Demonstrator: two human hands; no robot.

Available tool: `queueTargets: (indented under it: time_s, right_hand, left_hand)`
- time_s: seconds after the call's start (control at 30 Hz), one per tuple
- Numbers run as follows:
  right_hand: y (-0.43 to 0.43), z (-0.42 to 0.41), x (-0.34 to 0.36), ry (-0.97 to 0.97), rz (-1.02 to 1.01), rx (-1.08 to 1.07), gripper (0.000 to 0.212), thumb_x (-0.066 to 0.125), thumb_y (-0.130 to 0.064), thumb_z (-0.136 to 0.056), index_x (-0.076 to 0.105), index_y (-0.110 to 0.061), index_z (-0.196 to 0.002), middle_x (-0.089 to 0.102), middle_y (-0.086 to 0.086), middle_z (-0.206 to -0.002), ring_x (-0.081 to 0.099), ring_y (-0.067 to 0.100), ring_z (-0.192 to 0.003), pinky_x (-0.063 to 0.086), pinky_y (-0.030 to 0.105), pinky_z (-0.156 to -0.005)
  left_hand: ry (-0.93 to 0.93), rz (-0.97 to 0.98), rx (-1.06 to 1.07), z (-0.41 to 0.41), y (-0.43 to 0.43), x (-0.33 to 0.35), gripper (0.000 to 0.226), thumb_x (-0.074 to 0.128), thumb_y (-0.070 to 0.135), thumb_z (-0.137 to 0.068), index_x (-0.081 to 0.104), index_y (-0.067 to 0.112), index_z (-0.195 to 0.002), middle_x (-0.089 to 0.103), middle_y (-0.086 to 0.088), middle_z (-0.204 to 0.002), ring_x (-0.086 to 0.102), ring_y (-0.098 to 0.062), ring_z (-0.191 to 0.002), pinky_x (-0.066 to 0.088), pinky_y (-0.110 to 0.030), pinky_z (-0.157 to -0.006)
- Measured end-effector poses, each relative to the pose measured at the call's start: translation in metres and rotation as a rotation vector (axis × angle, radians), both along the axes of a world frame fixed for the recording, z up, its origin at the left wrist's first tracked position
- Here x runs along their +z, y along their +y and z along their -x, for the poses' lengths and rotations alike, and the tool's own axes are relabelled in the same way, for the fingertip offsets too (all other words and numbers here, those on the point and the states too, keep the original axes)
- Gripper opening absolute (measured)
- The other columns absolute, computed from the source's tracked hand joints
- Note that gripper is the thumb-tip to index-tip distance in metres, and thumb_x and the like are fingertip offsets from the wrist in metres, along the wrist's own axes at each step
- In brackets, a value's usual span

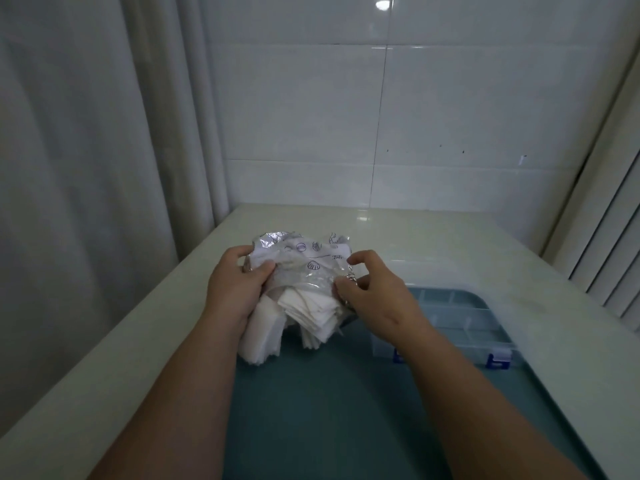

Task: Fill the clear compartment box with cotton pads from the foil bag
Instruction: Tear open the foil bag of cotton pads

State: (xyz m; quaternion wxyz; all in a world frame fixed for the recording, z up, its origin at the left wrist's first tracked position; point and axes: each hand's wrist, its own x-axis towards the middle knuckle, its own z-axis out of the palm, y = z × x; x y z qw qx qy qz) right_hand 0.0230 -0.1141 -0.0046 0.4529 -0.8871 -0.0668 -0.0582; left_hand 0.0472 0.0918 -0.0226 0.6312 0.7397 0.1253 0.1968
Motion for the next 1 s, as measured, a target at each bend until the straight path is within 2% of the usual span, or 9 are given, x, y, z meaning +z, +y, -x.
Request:
queueTargets:
  time_s: [0.13, 0.23, 0.33, 0.4, 0.57, 0.7, 0.8, 0.9, 1.0]
  right_hand:
    - [0.006, -0.002, -0.002, -0.126, 0.036, -0.023, 0.02, 0.054, -0.017, -0.092, 0.048, -0.032, -0.104, 0.069, 0.001, -0.071, 0.06, 0.019, -0.062, 0.052, 0.034, -0.064]
    - [0.01, -0.003, -0.002, -0.167, 0.047, -0.028, 0.025, 0.05, -0.011, -0.091, 0.045, -0.034, -0.098, 0.067, 0.004, -0.072, 0.061, 0.025, -0.066, 0.053, 0.039, -0.066]
    - [0.009, -0.003, -0.001, -0.148, 0.001, -0.037, 0.027, 0.047, -0.004, -0.093, 0.046, -0.031, -0.099, 0.062, -0.003, -0.081, 0.065, 0.017, -0.071, 0.054, 0.036, -0.067]
    - [0.009, -0.003, 0.0, -0.137, -0.037, -0.054, 0.03, 0.046, -0.003, -0.094, 0.047, -0.033, -0.098, 0.063, -0.004, -0.087, 0.065, 0.009, -0.07, 0.053, 0.033, -0.065]
    - [0.007, -0.004, -0.002, -0.108, 0.087, -0.058, 0.026, 0.049, -0.019, -0.095, 0.042, -0.037, -0.112, 0.068, 0.0, -0.084, 0.065, 0.024, -0.074, 0.056, 0.041, -0.071]
    - [0.007, -0.002, -0.001, -0.072, 0.171, -0.049, 0.03, 0.049, -0.018, -0.096, 0.041, -0.036, -0.119, 0.067, 0.006, -0.09, 0.063, 0.025, -0.074, 0.056, 0.042, -0.072]
    - [0.004, 0.0, 0.002, -0.062, 0.18, -0.06, 0.027, 0.05, -0.024, -0.097, 0.047, -0.029, -0.124, 0.064, 0.001, -0.11, 0.062, 0.019, -0.086, 0.055, 0.039, -0.08]
    - [-0.006, 0.001, 0.005, -0.1, 0.202, -0.087, 0.019, 0.053, -0.031, -0.096, 0.058, -0.025, -0.114, 0.063, -0.005, -0.112, 0.06, 0.016, -0.093, 0.052, 0.035, -0.082]
    - [-0.018, 0.003, 0.009, -0.102, 0.167, -0.081, 0.007, 0.056, -0.029, -0.094, 0.062, -0.028, -0.096, 0.066, -0.01, -0.097, 0.061, 0.009, -0.084, 0.048, 0.025, -0.07]
  left_hand:
    - [-0.04, -0.001, -0.011, -0.002, -0.006, 0.003, 0.01, 0.063, 0.021, -0.086, 0.066, 0.02, -0.096, 0.07, -0.001, -0.09, 0.063, -0.013, -0.075, 0.046, -0.026, -0.061]
    - [-0.079, 0.006, 0.001, 0.0, -0.009, 0.006, 0.006, 0.061, 0.017, -0.086, 0.064, 0.016, -0.09, 0.067, -0.001, -0.078, 0.057, -0.014, -0.065, 0.043, -0.023, -0.053]
    - [-0.123, 0.006, 0.008, 0.0, -0.012, 0.008, 0.007, 0.061, 0.013, -0.087, 0.058, 0.017, -0.092, 0.065, -0.005, -0.077, 0.051, -0.011, -0.055, 0.04, -0.017, -0.043]
    - [-0.152, -0.06, 0.026, -0.001, -0.012, 0.007, 0.006, 0.062, 0.017, -0.088, 0.058, 0.018, -0.092, 0.067, -0.007, -0.079, 0.053, -0.01, -0.056, 0.041, -0.019, -0.047]
    - [-0.071, -0.282, 0.107, -0.004, -0.006, 0.002, 0.018, 0.061, 0.042, -0.089, 0.056, 0.025, -0.091, 0.064, 0.003, -0.078, 0.061, -0.018, -0.073, 0.043, -0.031, -0.065]
    - [0.056, -0.222, 0.063, -0.001, -0.006, 0.005, 0.03, 0.061, 0.04, -0.088, 0.052, 0.026, -0.113, 0.058, 0.01, -0.082, 0.061, -0.015, -0.079, 0.047, -0.032, -0.074]
    - [0.145, -0.166, 0.027, 0.002, -0.003, 0.007, 0.044, 0.059, 0.045, -0.088, 0.047, 0.027, -0.127, 0.055, 0.009, -0.09, 0.056, -0.017, -0.087, 0.047, -0.035, -0.085]
    - [0.14, -0.258, 0.016, 0.006, 0.001, 0.009, 0.034, 0.058, 0.045, -0.086, 0.06, 0.024, -0.114, 0.063, 0.004, -0.107, 0.059, -0.017, -0.096, 0.049, -0.039, -0.093]
    - [0.065, -0.353, -0.017, 0.014, -0.001, 0.018, 0.019, 0.059, 0.04, -0.086, 0.066, 0.029, -0.101, 0.065, 0.008, -0.107, 0.06, -0.015, -0.098, 0.05, -0.039, -0.091]
